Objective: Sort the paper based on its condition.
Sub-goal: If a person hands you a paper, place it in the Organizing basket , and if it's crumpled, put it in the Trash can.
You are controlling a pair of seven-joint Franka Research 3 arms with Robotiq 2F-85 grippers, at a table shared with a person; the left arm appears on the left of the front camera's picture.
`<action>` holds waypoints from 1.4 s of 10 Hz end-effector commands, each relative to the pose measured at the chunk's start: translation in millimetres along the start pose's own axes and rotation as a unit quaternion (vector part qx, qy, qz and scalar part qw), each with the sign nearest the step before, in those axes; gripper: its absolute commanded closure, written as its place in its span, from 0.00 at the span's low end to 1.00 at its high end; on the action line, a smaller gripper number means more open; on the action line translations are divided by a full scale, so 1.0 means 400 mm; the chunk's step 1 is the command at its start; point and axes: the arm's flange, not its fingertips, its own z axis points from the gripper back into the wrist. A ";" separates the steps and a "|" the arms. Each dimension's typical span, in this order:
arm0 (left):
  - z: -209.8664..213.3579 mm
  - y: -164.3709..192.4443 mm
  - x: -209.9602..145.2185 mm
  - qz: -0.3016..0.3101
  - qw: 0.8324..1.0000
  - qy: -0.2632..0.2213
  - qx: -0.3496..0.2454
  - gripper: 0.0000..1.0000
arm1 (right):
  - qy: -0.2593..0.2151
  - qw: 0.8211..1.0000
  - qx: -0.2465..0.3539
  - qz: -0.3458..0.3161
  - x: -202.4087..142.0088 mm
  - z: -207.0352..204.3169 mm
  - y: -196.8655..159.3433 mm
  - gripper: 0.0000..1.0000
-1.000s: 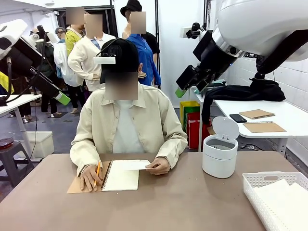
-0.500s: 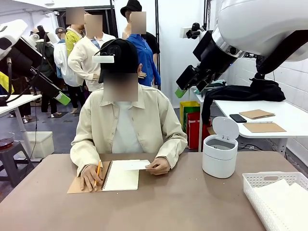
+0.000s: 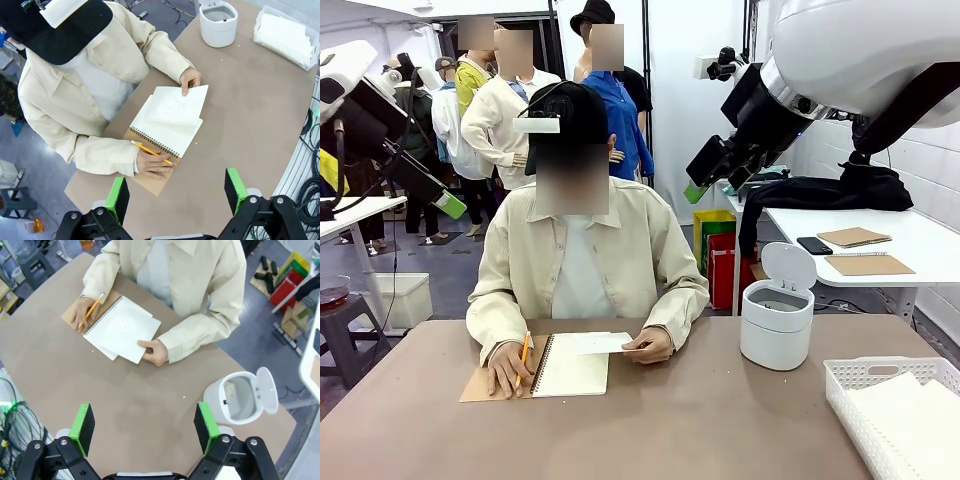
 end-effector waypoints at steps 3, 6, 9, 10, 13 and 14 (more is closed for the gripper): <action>0.001 0.005 0.004 0.002 1.000 -0.002 0.002 0.00 | -0.001 1.000 0.000 0.001 0.001 0.001 -0.001 0.00; 0.001 0.005 0.004 0.002 1.000 -0.002 0.002 0.00 | -0.001 1.000 0.000 0.001 0.001 0.001 -0.001 0.00; 0.001 0.005 0.004 0.002 1.000 -0.002 0.002 0.00 | -0.001 1.000 0.000 0.001 0.001 0.001 -0.001 0.00; 0.001 0.005 0.004 0.002 1.000 -0.002 0.002 0.00 | -0.001 1.000 0.000 0.001 0.001 0.001 -0.001 0.00; 0.001 0.005 0.004 0.002 1.000 -0.002 0.002 0.00 | -0.001 1.000 0.000 0.001 0.001 0.001 -0.001 0.00; 0.001 0.005 0.004 0.002 1.000 -0.002 0.002 0.00 | -0.001 1.000 0.000 0.001 0.001 0.001 -0.001 0.00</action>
